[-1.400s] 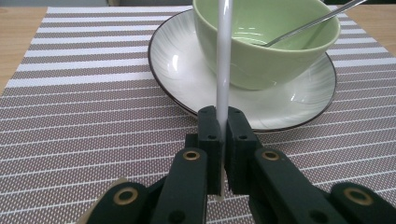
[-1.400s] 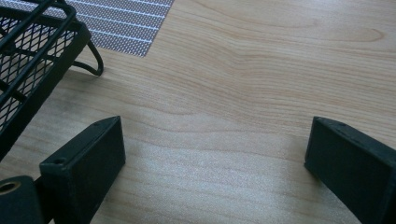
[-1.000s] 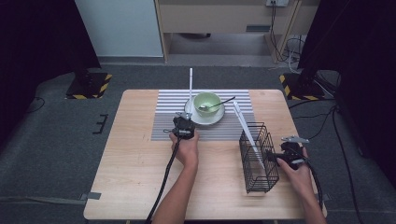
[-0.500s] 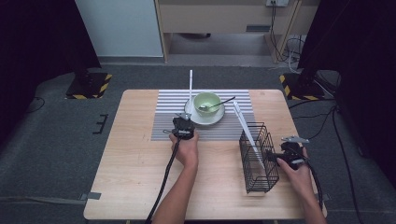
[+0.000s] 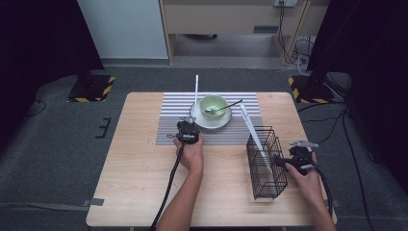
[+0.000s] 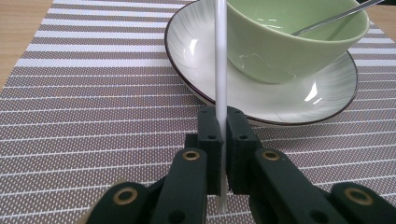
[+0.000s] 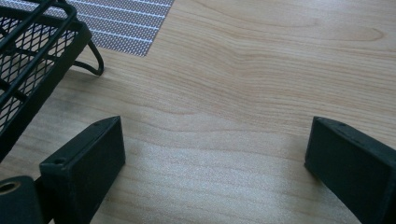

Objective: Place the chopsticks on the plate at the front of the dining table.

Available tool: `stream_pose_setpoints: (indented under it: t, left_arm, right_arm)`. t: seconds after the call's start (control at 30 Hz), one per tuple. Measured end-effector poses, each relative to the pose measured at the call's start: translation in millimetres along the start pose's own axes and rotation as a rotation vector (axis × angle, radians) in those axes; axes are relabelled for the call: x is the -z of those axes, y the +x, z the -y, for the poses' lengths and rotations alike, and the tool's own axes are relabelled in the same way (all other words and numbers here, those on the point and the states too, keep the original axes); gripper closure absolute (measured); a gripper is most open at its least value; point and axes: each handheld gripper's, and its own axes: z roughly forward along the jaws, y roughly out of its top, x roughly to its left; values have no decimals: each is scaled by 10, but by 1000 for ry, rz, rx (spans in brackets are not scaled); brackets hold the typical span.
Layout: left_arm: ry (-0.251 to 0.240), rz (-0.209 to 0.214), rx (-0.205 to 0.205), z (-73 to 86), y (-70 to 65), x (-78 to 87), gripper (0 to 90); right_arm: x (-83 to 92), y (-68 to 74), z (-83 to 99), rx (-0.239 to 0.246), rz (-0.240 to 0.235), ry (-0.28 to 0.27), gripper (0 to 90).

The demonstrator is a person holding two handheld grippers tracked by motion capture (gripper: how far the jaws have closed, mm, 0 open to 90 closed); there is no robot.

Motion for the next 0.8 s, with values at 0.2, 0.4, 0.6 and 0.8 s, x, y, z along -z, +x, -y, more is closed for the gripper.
stream_pose_setpoints:
  t: [0.2, 0.4, 0.6, 0.8]
  left_arm:
    - [7, 2, -1, 29, 2, -17, 859]
    - [2, -1, 7, 15, 22, -13, 859]
    - [3, -4, 11, 1, 53, 1, 858]
    - [10, -10, 9, 6, 57, -17, 858]
  right_arm:
    - [1, 0, 1, 3, -1, 1, 49]
    - [2, 0, 2, 4, -1, 1, 49]
    - [2, -1, 2, 4, -2, 1, 49]
    - [1, -3, 1, 6, -5, 1, 48]
